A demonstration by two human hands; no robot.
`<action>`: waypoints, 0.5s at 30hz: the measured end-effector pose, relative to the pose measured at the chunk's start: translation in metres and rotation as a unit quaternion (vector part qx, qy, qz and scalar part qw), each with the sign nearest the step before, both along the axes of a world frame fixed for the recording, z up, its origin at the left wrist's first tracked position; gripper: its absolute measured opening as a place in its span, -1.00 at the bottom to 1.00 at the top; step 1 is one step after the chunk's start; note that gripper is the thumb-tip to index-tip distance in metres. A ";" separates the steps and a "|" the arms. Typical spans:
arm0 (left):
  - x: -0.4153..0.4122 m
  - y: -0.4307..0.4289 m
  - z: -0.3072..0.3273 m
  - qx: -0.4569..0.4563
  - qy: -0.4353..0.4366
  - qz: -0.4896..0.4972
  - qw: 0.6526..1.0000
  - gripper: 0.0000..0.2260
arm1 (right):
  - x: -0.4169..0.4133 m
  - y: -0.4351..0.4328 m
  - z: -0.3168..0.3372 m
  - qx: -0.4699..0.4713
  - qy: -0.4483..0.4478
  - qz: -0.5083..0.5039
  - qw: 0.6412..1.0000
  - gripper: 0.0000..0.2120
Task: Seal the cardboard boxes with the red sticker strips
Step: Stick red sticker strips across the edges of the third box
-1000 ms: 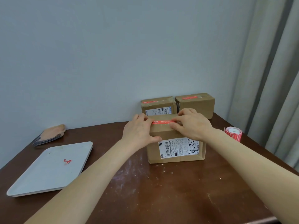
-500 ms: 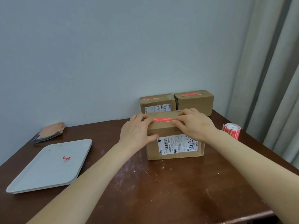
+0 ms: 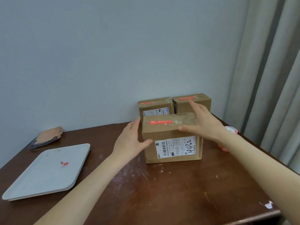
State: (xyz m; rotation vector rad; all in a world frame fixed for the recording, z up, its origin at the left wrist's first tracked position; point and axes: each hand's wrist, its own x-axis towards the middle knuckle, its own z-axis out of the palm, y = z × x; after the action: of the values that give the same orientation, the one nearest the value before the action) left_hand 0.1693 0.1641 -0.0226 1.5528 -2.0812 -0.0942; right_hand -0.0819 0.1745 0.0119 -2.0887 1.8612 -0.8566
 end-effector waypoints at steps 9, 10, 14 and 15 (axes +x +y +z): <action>-0.008 0.005 -0.010 0.177 0.178 -0.003 0.968 -0.38 | -0.006 0.013 -0.028 0.125 -0.049 -0.097 0.986 -0.12; -0.008 0.004 -0.005 0.167 0.183 -0.005 0.969 -0.43 | -0.006 0.012 -0.024 0.103 -0.047 -0.104 0.988 -0.20; -0.007 0.001 0.014 0.137 0.256 -0.021 0.957 -0.57 | -0.005 0.009 -0.002 0.038 -0.024 -0.128 0.991 -0.41; -0.007 0.000 0.018 0.136 0.285 -0.024 0.949 -0.58 | -0.004 0.008 0.004 0.031 -0.025 -0.133 0.990 -0.44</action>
State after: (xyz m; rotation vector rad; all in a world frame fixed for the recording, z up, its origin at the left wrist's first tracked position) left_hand 0.1618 0.1638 -0.0041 1.4042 -1.6853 -0.7819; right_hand -0.0863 0.1825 0.0160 -1.7908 2.1417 -0.8860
